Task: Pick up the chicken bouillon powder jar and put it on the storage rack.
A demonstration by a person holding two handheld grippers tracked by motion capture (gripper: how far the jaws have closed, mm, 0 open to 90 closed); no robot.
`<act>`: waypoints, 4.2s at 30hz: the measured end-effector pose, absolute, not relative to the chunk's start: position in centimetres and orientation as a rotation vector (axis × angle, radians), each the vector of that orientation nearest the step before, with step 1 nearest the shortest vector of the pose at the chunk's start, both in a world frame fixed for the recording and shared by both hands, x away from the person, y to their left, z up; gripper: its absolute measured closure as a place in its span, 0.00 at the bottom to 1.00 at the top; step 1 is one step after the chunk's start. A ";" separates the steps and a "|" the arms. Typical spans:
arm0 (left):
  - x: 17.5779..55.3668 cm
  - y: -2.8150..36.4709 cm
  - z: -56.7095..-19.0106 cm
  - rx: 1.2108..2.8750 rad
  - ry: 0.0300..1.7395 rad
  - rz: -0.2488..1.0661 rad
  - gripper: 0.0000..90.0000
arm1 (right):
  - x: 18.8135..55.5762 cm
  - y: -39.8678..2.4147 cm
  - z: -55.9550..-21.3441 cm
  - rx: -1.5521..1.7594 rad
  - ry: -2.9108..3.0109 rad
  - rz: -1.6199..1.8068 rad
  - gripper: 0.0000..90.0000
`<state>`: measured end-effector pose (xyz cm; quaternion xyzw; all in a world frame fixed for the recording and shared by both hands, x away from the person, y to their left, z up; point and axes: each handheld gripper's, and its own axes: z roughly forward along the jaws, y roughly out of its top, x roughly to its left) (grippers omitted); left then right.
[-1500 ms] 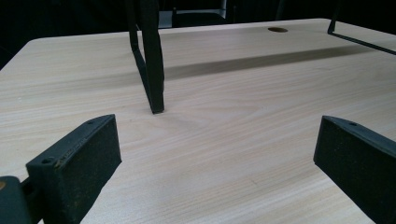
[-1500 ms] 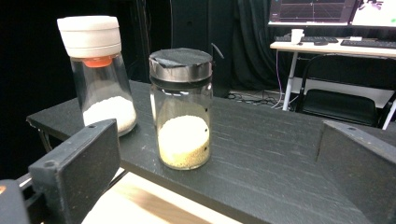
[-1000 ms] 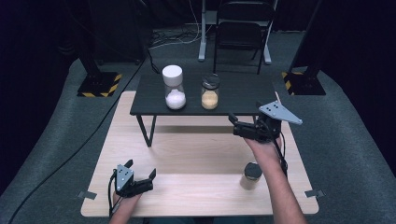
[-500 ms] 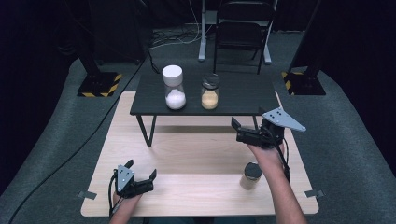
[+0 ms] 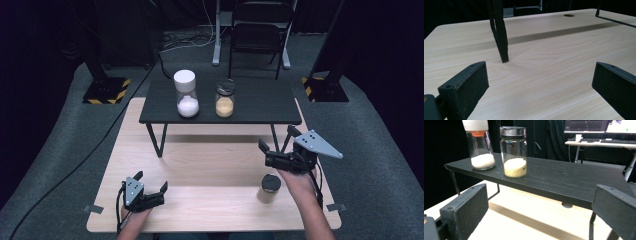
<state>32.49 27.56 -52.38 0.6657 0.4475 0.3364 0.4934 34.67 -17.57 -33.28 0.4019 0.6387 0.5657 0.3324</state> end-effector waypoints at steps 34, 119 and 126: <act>32.6 27.6 -52.4 1.613 1.096 0.810 0.00 | 30.6 -24.0 -37.9 1.107 1.591 1.482 0.01; 32.6 27.7 -52.4 1.607 1.104 0.802 0.00 | 30.9 -26.1 -52.0 1.374 1.641 1.266 0.00; 32.6 27.7 -52.4 1.606 1.104 0.802 0.00 | 31.0 -26.2 -52.0 1.392 1.642 1.268 0.00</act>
